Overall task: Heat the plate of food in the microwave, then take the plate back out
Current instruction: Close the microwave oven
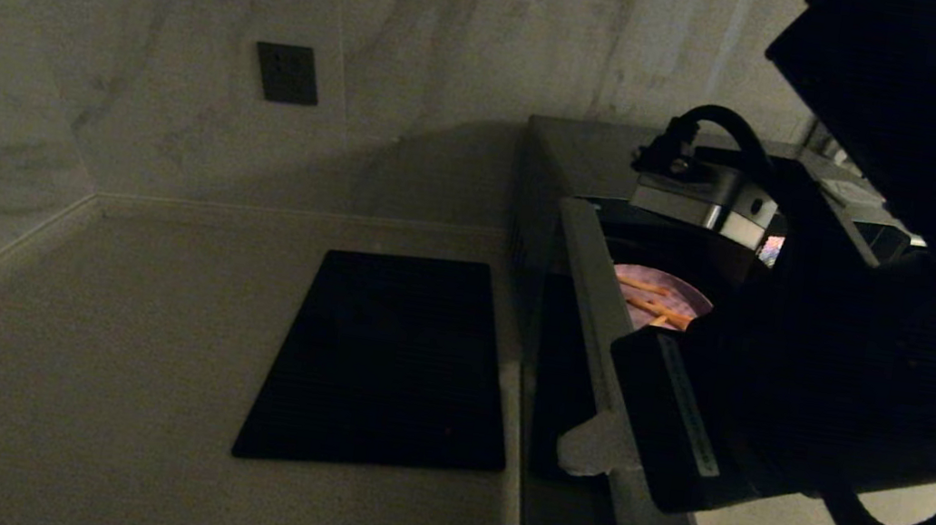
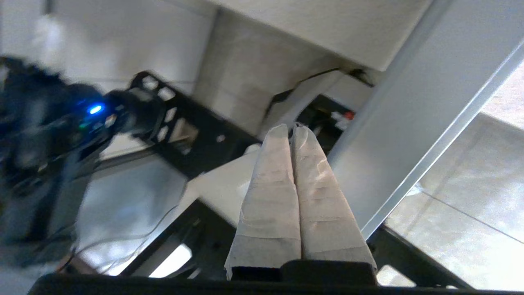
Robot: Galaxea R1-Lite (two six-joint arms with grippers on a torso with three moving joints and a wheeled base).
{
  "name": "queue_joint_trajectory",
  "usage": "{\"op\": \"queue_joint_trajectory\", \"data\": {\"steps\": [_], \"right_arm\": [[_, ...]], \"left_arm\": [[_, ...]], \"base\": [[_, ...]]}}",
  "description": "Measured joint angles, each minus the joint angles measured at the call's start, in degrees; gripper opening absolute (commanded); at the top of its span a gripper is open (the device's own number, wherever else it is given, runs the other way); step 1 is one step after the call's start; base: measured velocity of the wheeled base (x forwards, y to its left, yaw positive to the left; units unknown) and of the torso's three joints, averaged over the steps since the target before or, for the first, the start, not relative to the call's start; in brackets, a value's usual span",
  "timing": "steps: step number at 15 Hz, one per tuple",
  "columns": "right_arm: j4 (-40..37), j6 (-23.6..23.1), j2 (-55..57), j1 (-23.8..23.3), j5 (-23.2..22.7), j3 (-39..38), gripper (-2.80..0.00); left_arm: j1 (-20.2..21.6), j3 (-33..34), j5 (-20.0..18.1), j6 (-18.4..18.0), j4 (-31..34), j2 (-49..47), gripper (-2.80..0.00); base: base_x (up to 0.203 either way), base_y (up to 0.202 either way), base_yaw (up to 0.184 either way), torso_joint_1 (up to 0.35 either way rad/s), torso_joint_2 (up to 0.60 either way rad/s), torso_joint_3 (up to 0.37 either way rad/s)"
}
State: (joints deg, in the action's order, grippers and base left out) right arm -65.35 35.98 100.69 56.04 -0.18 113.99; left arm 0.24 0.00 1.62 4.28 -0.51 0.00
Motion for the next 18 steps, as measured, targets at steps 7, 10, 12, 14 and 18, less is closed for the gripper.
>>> {"op": "queue_joint_trajectory", "data": {"steps": [7, 10, 12, 14, 18], "right_arm": [[-4.23, 6.66, 0.39, -0.11, 14.57, -0.1, -2.8], [-5.32, 9.78, -0.01, -0.57, 18.47, -0.1, -2.8], [-5.38, 11.18, -0.11, -1.93, 20.6, -0.22, -2.8], [-5.93, 11.56, -0.23, -4.15, 22.2, -0.46, -2.8], [-6.47, 11.65, -1.32, -9.24, 22.8, -2.86, -2.8]], "left_arm": [[0.0, 0.0, 0.02, -0.01, 0.0, 0.0, -2.8], [0.0, 0.0, 0.02, -0.03, 0.0, 0.0, -2.8], [0.0, 0.0, 0.01, -0.02, 0.0, 0.0, -2.8], [0.0, 0.0, 0.0, -0.03, 0.0, 0.0, -2.8], [0.0, 0.0, 0.02, -0.01, -0.01, 0.0, -2.8]], "base": [[0.0, 0.0, 0.0, 0.0, 0.0, 0.0], [0.0, 0.0, 0.0, 0.0, 0.0, 0.0], [0.0, 0.0, 0.0, 0.0, 0.0, 0.0], [0.0, 0.0, 0.0, 0.0, 0.0, 0.0], [0.0, 0.0, 0.0, 0.0, 0.0, 0.0]]}}
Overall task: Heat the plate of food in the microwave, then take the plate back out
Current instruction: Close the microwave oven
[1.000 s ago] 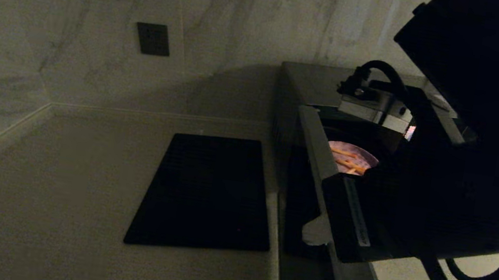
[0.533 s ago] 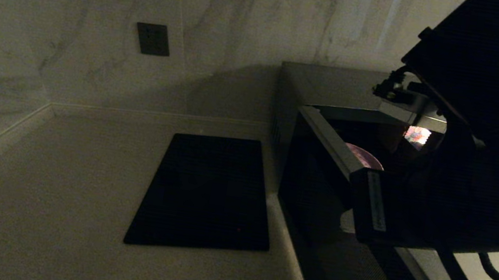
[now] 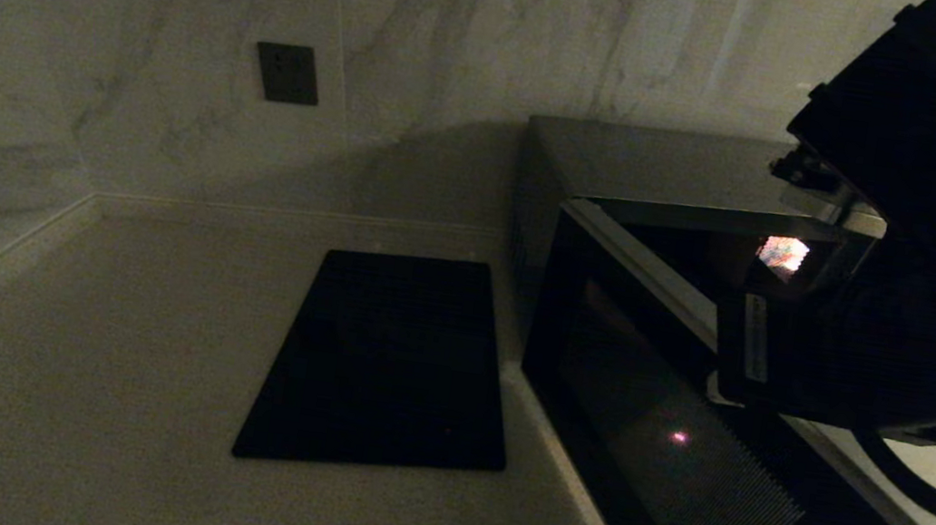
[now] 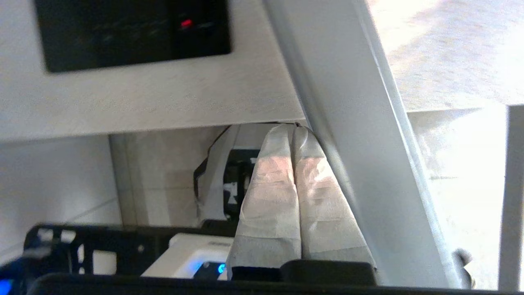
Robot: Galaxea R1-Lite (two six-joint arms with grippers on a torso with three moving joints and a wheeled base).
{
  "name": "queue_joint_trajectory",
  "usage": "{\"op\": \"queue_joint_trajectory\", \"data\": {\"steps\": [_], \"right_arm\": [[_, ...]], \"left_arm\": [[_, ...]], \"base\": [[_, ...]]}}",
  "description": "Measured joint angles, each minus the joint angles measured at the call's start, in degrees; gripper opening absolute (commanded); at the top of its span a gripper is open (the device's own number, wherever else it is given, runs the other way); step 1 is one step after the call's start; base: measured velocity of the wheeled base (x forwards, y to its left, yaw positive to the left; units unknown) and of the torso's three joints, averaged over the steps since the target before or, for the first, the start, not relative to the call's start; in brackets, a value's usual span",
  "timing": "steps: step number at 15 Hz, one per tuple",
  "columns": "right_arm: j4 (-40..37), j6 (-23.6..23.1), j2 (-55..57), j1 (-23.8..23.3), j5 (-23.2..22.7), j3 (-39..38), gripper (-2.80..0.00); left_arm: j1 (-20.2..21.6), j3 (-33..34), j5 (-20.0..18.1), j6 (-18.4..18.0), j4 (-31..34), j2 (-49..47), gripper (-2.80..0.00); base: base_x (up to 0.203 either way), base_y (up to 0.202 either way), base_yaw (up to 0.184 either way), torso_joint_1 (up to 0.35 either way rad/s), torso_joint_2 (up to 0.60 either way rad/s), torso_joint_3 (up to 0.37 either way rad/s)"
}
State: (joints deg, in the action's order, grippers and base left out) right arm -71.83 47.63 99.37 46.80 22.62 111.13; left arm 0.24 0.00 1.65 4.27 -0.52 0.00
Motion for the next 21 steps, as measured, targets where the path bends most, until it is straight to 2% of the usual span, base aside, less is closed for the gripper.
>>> {"op": "queue_joint_trajectory", "data": {"steps": [9, 14, 19, 21], "right_arm": [[1.56, -0.34, -3.59, -12.21, -0.15, -3.66, -2.8], [9.56, -2.72, -3.64, -19.06, -0.15, -7.76, -2.8], [14.43, -3.67, -2.62, -21.89, 0.09, -7.99, -2.8], [17.39, -3.95, -1.8, -22.69, 1.83, -7.85, -2.8]], "left_arm": [[0.0, 0.0, -0.02, 0.0, 0.0, 0.0, -2.8], [0.0, 0.0, 0.0, 0.0, 0.01, 0.0, -2.8], [0.0, 0.0, -0.02, 0.0, 0.0, 0.0, -2.8], [0.0, 0.0, -0.02, 0.0, 0.01, 0.0, -2.8]], "base": [[0.0, 0.0, 0.0, 0.0, 0.0, 0.0], [0.0, 0.0, 0.0, 0.0, 0.0, 0.0], [0.0, 0.0, 0.0, 0.0, 0.0, 0.0], [0.0, 0.0, 0.0, 0.0, 0.0, 0.0]]}}
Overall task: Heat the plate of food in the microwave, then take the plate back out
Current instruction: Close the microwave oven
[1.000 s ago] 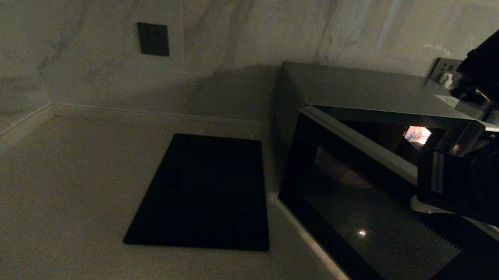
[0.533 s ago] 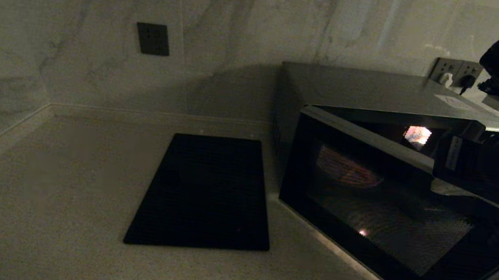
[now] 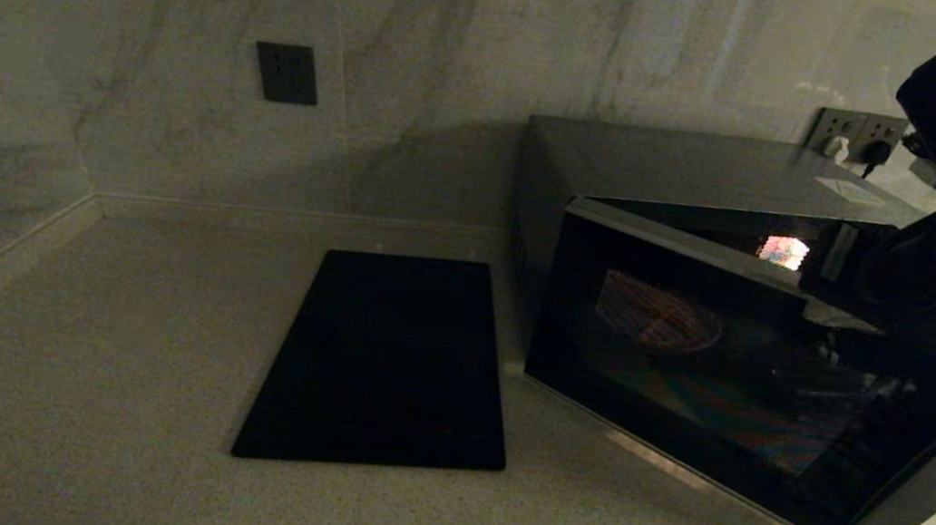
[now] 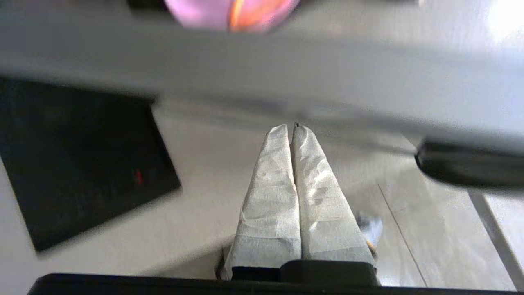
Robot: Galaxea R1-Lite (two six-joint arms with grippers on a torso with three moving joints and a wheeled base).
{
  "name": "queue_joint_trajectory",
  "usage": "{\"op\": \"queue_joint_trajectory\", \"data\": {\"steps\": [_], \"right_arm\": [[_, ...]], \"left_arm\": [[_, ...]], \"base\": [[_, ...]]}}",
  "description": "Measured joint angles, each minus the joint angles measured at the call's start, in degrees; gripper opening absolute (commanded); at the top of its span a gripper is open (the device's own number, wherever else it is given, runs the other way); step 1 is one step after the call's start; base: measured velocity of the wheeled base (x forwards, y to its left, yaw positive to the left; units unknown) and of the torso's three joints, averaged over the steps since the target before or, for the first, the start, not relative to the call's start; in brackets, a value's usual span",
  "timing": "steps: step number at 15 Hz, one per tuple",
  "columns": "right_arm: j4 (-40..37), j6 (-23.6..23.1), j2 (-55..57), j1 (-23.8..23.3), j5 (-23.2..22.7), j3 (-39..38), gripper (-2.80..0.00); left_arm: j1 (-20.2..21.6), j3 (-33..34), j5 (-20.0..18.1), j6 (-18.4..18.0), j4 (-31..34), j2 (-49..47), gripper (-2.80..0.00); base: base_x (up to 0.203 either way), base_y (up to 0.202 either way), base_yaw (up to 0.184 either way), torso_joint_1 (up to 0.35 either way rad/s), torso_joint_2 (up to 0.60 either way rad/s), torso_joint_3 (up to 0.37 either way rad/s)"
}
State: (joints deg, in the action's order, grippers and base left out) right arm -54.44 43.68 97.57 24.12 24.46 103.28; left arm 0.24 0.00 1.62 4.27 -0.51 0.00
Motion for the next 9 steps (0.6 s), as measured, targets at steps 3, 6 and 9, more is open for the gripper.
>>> {"op": "queue_joint_trajectory", "data": {"steps": [3, 6, 9], "right_arm": [[3.57, -0.02, 1.95, -2.24, 3.0, 0.24, -2.8], [5.19, -0.11, 3.75, -5.04, 3.26, 1.28, -2.8], [6.53, -1.84, 5.24, -8.19, 3.18, 2.26, -2.8]], "left_arm": [[0.0, 0.0, 0.0, 0.0, 0.0, 0.0, -2.8], [-0.02, 0.0, 0.0, 0.0, 0.0, 0.0, -2.8], [0.0, 0.0, 0.02, 0.0, 0.02, 0.0, -2.8]], "base": [[0.0, 0.0, 0.0, 0.0, 0.0, 0.0], [0.0, 0.0, 0.0, 0.0, 0.0, 0.0], [0.0, 0.0, 0.0, 0.0, 0.0, 0.0]]}}
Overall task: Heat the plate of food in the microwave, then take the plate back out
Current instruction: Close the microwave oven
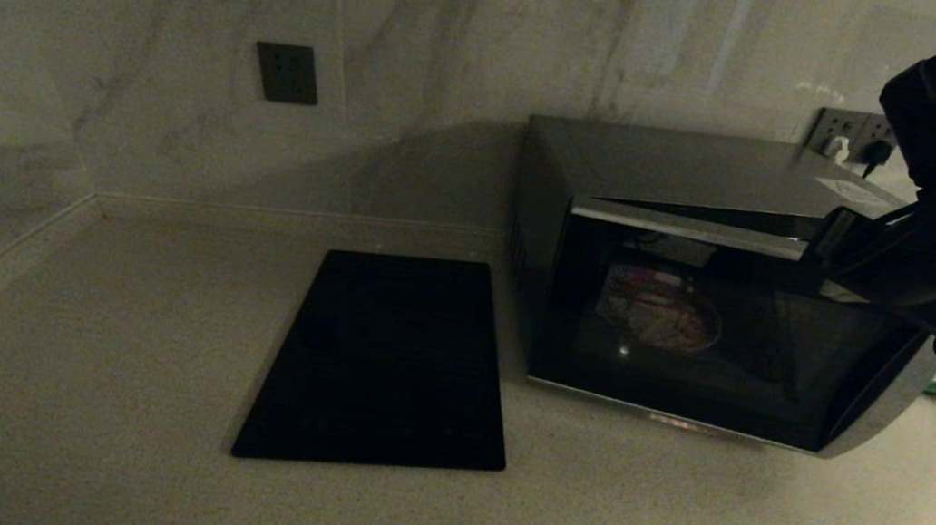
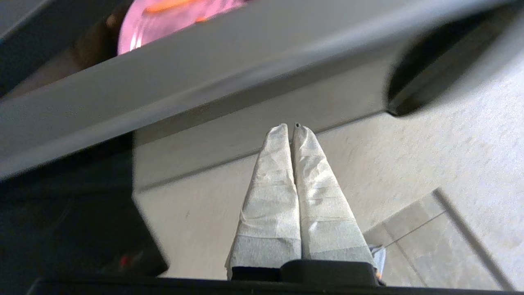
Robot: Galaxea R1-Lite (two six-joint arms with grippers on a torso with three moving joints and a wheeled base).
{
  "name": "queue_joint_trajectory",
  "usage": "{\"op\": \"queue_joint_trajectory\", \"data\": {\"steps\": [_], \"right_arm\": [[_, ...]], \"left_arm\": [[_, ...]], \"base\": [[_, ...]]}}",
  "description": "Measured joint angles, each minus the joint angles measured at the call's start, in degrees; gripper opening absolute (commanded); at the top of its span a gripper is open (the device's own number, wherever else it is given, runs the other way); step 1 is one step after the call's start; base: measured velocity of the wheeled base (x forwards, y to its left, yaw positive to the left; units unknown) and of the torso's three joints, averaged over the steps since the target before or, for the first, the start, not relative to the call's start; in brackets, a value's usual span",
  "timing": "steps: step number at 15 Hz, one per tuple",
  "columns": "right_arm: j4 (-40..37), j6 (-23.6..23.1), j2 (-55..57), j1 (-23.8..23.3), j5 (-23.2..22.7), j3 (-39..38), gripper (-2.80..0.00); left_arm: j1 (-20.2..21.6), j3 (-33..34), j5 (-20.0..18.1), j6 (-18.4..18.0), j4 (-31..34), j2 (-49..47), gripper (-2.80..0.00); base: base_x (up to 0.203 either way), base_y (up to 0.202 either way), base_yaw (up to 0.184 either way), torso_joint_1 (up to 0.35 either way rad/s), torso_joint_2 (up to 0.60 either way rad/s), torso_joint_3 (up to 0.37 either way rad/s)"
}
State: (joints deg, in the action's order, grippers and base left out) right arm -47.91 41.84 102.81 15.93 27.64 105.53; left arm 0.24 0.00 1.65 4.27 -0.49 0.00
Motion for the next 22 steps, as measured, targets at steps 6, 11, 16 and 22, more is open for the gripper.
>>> {"op": "queue_joint_trajectory", "data": {"steps": [6, 11, 16, 22], "right_arm": [[12.79, -4.69, 3.91, -6.29, -0.18, -0.55, -2.8], [18.75, -4.66, 7.17, -8.47, -0.33, -0.55, -2.8], [23.16, -4.48, 8.66, -9.97, -3.68, -0.52, -2.8], [23.4, -4.48, 7.73, -10.67, -3.94, -2.5, -2.8]], "left_arm": [[0.0, 0.0, 0.0, 0.0, -0.02, 0.0, -2.8], [0.0, 0.0, 0.0, -0.01, -0.02, 0.0, -2.8], [0.0, 0.0, -0.01, 0.0, -0.02, 0.0, -2.8], [-0.02, 0.0, 0.0, 0.0, -0.02, 0.0, -2.8]], "base": [[0.0, 0.0, 0.0, 0.0, 0.0, 0.0], [0.0, 0.0, 0.0, 0.0, 0.0, 0.0], [0.0, 0.0, 0.0, 0.0, 0.0, 0.0], [0.0, 0.0, 0.0, 0.0, 0.0, 0.0]]}}
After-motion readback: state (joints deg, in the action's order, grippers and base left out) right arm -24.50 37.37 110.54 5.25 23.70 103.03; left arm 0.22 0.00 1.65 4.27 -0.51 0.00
